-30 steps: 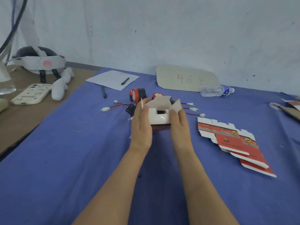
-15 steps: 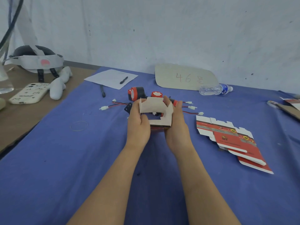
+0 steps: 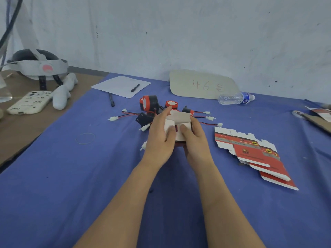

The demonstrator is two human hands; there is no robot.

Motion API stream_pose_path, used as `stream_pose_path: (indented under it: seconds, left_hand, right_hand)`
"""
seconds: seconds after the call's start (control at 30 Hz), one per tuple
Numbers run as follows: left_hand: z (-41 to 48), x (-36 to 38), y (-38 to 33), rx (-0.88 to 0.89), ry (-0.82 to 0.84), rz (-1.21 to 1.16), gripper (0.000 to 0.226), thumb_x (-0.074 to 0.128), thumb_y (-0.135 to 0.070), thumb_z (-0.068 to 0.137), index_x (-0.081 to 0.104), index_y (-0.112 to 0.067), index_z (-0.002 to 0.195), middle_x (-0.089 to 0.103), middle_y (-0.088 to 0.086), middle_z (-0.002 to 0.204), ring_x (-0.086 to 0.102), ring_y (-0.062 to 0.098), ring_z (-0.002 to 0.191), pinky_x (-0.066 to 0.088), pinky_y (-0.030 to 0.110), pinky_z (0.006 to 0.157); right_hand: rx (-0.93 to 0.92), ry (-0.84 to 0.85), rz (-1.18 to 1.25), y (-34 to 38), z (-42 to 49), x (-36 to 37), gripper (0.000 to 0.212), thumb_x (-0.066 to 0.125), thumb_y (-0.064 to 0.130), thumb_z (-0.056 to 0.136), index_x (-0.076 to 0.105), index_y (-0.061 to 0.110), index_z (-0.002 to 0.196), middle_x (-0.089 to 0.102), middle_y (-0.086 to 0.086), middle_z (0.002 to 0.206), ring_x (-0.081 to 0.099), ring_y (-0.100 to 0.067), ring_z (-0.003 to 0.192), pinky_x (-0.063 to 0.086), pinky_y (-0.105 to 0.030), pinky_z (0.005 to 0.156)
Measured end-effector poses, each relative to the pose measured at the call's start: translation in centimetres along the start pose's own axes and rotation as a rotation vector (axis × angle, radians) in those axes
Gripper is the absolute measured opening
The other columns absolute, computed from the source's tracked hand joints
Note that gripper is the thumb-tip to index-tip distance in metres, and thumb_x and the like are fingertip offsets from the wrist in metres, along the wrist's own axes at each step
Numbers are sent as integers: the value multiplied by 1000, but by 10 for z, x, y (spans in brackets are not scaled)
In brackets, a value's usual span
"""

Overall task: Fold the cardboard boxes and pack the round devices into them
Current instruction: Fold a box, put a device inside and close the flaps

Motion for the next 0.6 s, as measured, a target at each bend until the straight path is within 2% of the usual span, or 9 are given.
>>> stream_pose_path:
  seconds: [0.07, 0.1, 0.2, 0.3, 0.37, 0.4, 0.47, 0.53, 0.6]
  left_hand:
    - [1, -3, 3, -12, -15, -8, 54, 39, 6, 95, 36, -20, 143, 40, -14, 134, 38, -2, 122, 33, -2, 92]
    - [2, -5, 4, -29, -26, -38, 57, 37, 9, 94, 37, -21, 142, 41, -14, 134, 38, -1, 122, 34, -1, 92]
    - [0, -6, 3, -45, -28, -64, 57, 34, 10, 93, 42, -30, 133, 44, -18, 129, 41, -4, 120, 34, 4, 97]
    - [-1, -7, 1, -73, -45, -161, 50, 34, 3, 96, 44, -37, 123, 48, -26, 122, 47, -15, 109, 38, 2, 90]
    - [2, -12, 2, -133, -94, -295, 45, 32, -3, 97, 49, -35, 123, 54, -26, 118, 53, -19, 97, 42, 3, 78]
    - [3, -15, 4, -173, -135, -362, 40, 33, -8, 98, 53, -33, 121, 58, -22, 116, 56, -16, 94, 44, 6, 75]
    - [4, -21, 11, -277, -251, -465, 33, 34, -23, 100, 58, -27, 122, 63, -9, 119, 60, 0, 106, 48, 16, 83]
    - [3, -24, 15, -349, -317, -404, 34, 34, -30, 101, 60, -23, 121, 63, -4, 120, 58, 12, 112, 48, 26, 92]
    - [2, -19, 18, -376, -265, -327, 32, 33, -32, 102, 65, -28, 106, 65, -5, 111, 59, 11, 106, 48, 26, 90]
  right_hand:
    - [6, 58, 62, 1, 0, 2, 28, 45, 8, 96, 62, 25, 110, 64, -7, 121, 57, -28, 115, 45, -54, 100]
    - [26, 90, 92, 3, -1, 3, 22, 49, 20, 96, 63, 22, 112, 64, -7, 121, 58, -27, 115, 44, -52, 100]
    - [124, 128, 125, 5, -2, 3, 46, 61, 57, 82, 68, 20, 108, 68, -10, 115, 60, -31, 112, 44, -50, 100]
    - [94, 150, 23, 8, -2, -1, 28, 64, 44, 81, 69, 22, 98, 68, -8, 106, 62, -29, 98, 47, -48, 90]
    - [58, 176, -93, 7, -2, -2, 22, 65, 27, 87, 64, 25, 109, 65, 0, 114, 62, -22, 103, 51, -44, 92]
    - [36, 187, -169, 6, -1, -3, 29, 65, 22, 89, 61, 27, 117, 63, 4, 119, 61, -18, 106, 53, -41, 91]
    - [-21, 173, -329, 7, -2, -1, 36, 65, 24, 89, 58, 27, 124, 60, 8, 123, 59, -12, 108, 53, -30, 89]
    - [-118, 90, -454, 11, -2, 0, 31, 65, 25, 90, 60, 25, 120, 60, 8, 121, 56, -8, 105, 46, -13, 84]
    - [-183, -6, -512, 14, -2, -2, 27, 63, 24, 90, 60, 26, 117, 60, 7, 118, 53, -5, 102, 39, -2, 77]
Point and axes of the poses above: each hand's wrist, its own z-axis towards the middle knuckle, its own x-axis out of the palm, y = z × x, the point moved 5 cm from there along z, towards the middle knuckle
